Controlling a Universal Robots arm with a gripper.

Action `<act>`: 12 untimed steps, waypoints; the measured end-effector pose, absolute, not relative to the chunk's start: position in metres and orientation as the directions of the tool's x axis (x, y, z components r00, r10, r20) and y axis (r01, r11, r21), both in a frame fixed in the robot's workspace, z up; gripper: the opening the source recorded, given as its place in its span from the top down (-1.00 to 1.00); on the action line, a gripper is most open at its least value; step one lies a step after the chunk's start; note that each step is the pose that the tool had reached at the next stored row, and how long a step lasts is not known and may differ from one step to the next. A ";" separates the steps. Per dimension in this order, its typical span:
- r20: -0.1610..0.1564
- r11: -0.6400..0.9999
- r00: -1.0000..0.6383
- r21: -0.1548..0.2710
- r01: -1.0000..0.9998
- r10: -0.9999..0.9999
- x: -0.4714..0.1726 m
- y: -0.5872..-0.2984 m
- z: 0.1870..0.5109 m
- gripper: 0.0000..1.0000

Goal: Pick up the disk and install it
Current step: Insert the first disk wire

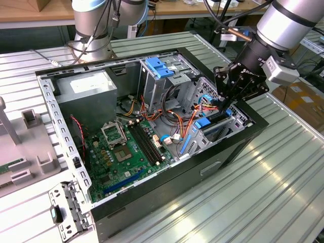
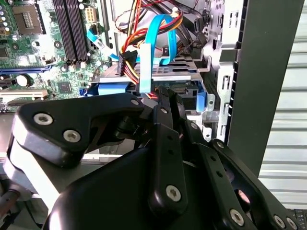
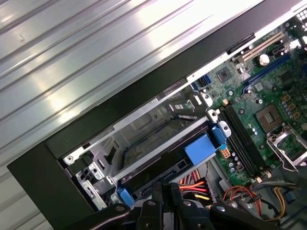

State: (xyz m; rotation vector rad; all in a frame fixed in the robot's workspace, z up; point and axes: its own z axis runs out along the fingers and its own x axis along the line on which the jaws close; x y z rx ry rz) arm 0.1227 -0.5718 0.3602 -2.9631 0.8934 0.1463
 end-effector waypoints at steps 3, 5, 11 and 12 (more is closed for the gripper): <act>-0.103 -0.833 0.829 -0.014 -0.553 -0.549 0.120 -0.572 0.360 0.64; -0.103 -0.833 0.829 -0.014 -0.553 -0.549 0.119 -0.572 0.359 0.64; -0.103 -0.833 0.829 -0.014 -0.553 -0.549 0.115 -0.573 0.359 0.64; -0.103 -0.833 0.829 -0.014 -0.553 -0.549 0.114 -0.573 0.359 0.64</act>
